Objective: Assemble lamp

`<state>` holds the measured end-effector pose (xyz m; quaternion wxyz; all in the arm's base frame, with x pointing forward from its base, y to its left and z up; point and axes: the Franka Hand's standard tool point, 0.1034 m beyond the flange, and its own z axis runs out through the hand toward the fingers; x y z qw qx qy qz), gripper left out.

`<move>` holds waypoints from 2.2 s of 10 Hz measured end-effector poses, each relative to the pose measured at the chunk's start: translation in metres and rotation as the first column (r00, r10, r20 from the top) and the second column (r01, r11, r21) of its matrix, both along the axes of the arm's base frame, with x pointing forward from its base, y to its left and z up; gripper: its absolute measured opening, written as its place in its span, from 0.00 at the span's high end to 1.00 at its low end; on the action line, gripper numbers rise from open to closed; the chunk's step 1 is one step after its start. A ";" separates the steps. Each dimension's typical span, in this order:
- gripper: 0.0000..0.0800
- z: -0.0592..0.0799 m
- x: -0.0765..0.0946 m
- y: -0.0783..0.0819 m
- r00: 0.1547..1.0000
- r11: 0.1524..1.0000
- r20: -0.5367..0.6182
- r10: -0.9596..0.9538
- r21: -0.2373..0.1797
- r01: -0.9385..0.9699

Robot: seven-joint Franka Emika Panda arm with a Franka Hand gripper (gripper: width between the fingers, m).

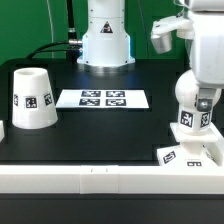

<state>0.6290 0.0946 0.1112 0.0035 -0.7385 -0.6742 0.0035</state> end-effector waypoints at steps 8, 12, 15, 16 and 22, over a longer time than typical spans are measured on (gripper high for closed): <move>0.27 0.001 0.003 -0.005 0.963 0.963 0.043 0.267 -0.032 -0.266; 0.28 0.000 0.003 -0.005 0.972 0.973 0.044 0.230 -0.030 -0.229; 0.28 0.000 0.003 -0.011 0.997 0.997 0.041 0.070 -0.022 -0.069; 0.28 0.000 0.003 -0.011 0.997 0.998 0.042 -0.061 -0.008 0.061; 0.28 0.002 0.005 -0.010 0.836 0.836 0.020 -0.548 0.038 0.547</move>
Offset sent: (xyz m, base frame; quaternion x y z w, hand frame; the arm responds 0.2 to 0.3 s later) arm -0.0041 0.0054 0.0018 -0.0074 -0.0019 -0.1237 0.9923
